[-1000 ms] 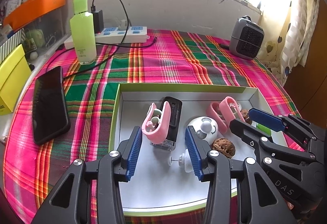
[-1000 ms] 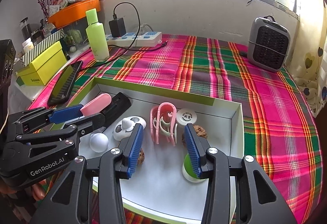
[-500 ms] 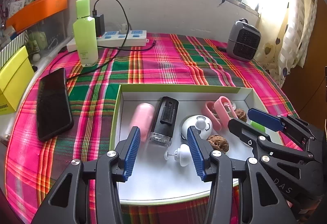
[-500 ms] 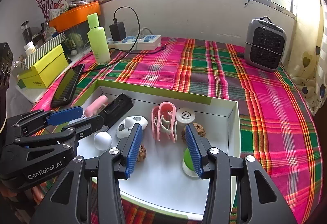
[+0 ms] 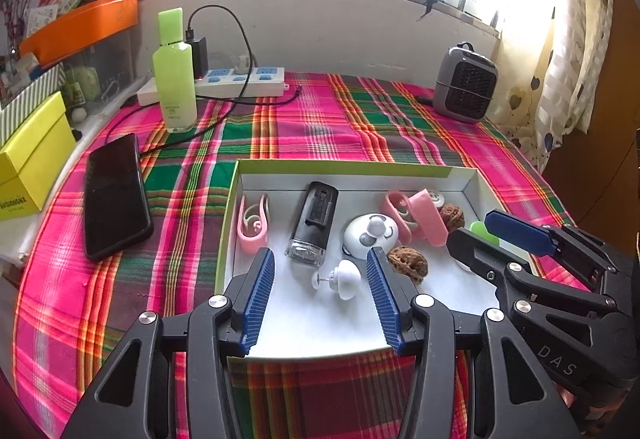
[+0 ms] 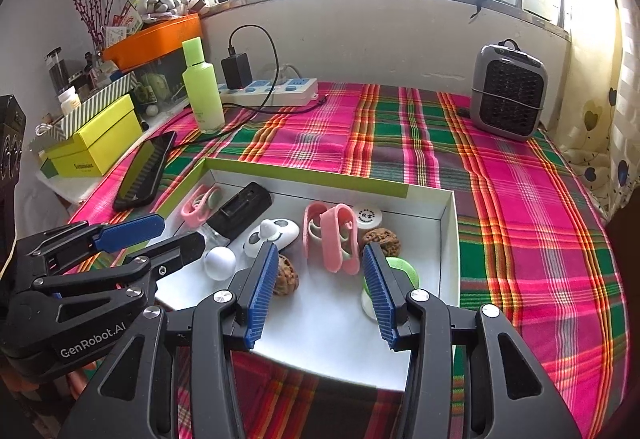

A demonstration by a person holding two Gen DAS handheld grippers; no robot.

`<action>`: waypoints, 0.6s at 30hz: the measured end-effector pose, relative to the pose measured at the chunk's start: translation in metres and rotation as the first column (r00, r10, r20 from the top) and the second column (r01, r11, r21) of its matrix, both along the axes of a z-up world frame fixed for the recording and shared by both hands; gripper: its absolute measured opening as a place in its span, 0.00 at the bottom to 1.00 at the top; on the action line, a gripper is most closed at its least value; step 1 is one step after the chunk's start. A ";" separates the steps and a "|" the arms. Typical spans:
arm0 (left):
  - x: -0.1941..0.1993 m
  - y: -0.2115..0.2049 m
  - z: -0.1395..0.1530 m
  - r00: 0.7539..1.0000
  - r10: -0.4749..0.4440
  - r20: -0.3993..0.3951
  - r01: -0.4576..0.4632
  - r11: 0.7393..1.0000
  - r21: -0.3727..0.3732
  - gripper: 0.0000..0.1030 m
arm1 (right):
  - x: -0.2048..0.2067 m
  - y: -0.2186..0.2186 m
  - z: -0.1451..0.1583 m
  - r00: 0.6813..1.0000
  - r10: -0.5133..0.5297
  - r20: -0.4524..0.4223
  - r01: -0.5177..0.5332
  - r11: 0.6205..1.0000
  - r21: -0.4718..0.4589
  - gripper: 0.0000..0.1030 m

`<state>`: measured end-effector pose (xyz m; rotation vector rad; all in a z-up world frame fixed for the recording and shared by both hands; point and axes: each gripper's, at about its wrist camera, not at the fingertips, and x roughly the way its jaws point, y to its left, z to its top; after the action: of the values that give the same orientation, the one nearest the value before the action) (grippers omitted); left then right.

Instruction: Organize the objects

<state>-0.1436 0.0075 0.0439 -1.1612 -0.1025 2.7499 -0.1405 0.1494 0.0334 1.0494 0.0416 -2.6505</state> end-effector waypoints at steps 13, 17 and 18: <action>0.039 -0.004 0.004 1.000 0.008 -0.023 -0.008 1.000 -0.003 0.46 | 0.040 0.001 0.002 0.999 -0.031 -0.009 0.031 1.000 0.005 0.44; 0.053 -0.006 0.001 1.000 0.008 -0.013 -0.008 1.000 -0.001 0.46 | 0.055 0.000 -0.001 0.999 -0.032 -0.002 0.032 0.999 0.016 0.44; 0.056 -0.006 0.000 1.000 0.007 -0.010 -0.007 1.000 0.000 0.46 | 0.059 -0.001 -0.002 0.999 -0.034 0.001 0.034 0.999 0.020 0.44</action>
<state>-0.0878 0.0014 0.0438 -1.1497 -0.1052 2.7613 -0.0816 0.1488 0.0313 1.0678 0.0499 -2.6849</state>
